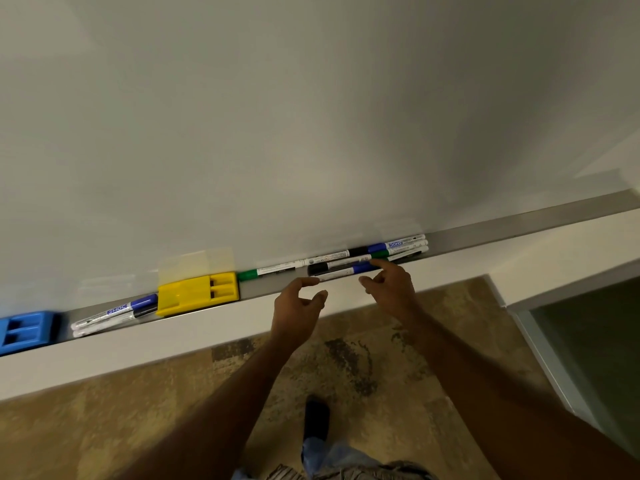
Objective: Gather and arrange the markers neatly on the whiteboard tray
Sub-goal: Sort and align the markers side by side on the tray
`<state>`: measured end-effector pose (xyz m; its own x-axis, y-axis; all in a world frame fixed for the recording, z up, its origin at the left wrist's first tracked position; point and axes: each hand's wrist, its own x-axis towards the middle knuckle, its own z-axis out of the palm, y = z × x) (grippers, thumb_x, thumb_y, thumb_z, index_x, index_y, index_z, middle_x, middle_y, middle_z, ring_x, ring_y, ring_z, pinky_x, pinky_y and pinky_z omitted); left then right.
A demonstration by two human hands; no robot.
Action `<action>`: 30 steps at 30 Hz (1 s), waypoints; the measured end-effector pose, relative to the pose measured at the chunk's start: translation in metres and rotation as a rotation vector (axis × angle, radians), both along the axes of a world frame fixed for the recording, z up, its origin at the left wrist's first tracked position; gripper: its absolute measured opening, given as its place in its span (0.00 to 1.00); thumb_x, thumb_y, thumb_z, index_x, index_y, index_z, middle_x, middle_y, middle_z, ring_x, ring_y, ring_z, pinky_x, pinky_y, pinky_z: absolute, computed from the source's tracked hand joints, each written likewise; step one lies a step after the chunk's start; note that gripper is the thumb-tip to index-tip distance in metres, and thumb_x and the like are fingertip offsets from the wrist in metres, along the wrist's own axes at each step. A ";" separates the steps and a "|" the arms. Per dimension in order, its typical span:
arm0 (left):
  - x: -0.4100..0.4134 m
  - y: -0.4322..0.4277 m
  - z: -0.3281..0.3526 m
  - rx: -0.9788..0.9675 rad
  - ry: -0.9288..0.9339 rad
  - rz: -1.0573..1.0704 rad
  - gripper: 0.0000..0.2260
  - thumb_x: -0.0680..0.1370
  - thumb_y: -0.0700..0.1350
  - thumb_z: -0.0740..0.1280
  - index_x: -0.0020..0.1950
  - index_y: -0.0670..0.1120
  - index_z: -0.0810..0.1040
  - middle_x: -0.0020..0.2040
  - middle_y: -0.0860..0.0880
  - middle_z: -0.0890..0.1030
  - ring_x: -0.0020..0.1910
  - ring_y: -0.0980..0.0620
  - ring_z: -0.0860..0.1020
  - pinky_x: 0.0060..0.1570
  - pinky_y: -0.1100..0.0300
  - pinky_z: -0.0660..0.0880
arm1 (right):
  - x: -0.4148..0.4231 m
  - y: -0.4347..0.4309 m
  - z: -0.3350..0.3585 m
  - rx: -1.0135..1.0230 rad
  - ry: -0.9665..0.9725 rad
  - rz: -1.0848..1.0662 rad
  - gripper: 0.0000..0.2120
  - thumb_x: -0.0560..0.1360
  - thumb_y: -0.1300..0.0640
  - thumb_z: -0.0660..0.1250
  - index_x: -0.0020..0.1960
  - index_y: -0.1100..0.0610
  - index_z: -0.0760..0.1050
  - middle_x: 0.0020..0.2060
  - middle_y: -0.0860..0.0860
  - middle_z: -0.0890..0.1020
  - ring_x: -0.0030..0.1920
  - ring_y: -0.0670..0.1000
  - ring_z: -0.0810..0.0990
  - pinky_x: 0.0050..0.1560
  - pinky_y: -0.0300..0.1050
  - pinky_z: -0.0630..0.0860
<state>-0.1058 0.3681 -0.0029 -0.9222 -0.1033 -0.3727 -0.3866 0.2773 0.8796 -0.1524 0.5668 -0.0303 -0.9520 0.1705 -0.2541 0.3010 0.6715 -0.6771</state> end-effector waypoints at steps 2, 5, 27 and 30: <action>-0.001 0.000 0.001 0.030 -0.006 0.019 0.14 0.77 0.46 0.70 0.61 0.48 0.77 0.45 0.58 0.81 0.40 0.57 0.83 0.38 0.62 0.79 | -0.003 0.001 0.004 -0.127 -0.035 -0.051 0.20 0.73 0.55 0.73 0.63 0.54 0.74 0.35 0.47 0.83 0.36 0.44 0.82 0.38 0.38 0.77; -0.002 0.001 0.002 0.048 0.000 0.045 0.13 0.77 0.46 0.70 0.61 0.47 0.77 0.48 0.56 0.81 0.41 0.57 0.83 0.42 0.56 0.81 | -0.007 0.001 0.009 -0.293 -0.090 -0.149 0.18 0.72 0.58 0.73 0.61 0.54 0.76 0.34 0.49 0.83 0.30 0.42 0.81 0.28 0.34 0.74; 0.016 -0.033 0.001 -0.053 0.112 0.283 0.11 0.77 0.42 0.68 0.59 0.47 0.77 0.57 0.50 0.81 0.40 0.59 0.82 0.35 0.68 0.77 | 0.016 -0.053 0.028 -0.742 -0.228 -0.299 0.17 0.74 0.65 0.68 0.62 0.55 0.76 0.36 0.55 0.79 0.28 0.47 0.70 0.28 0.40 0.68; 0.024 -0.047 -0.001 -0.090 0.114 0.330 0.10 0.77 0.42 0.69 0.56 0.52 0.75 0.57 0.49 0.81 0.40 0.59 0.82 0.33 0.69 0.75 | 0.022 -0.075 0.022 -0.733 -0.245 -0.262 0.19 0.74 0.66 0.68 0.64 0.54 0.75 0.36 0.55 0.80 0.27 0.46 0.71 0.26 0.39 0.69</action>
<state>-0.0822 0.3211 -0.0036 -0.8687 -0.4304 -0.2451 -0.3691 0.2325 0.8998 -0.1304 0.4921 -0.0086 -0.8073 0.0898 -0.5833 0.5833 -0.0292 -0.8117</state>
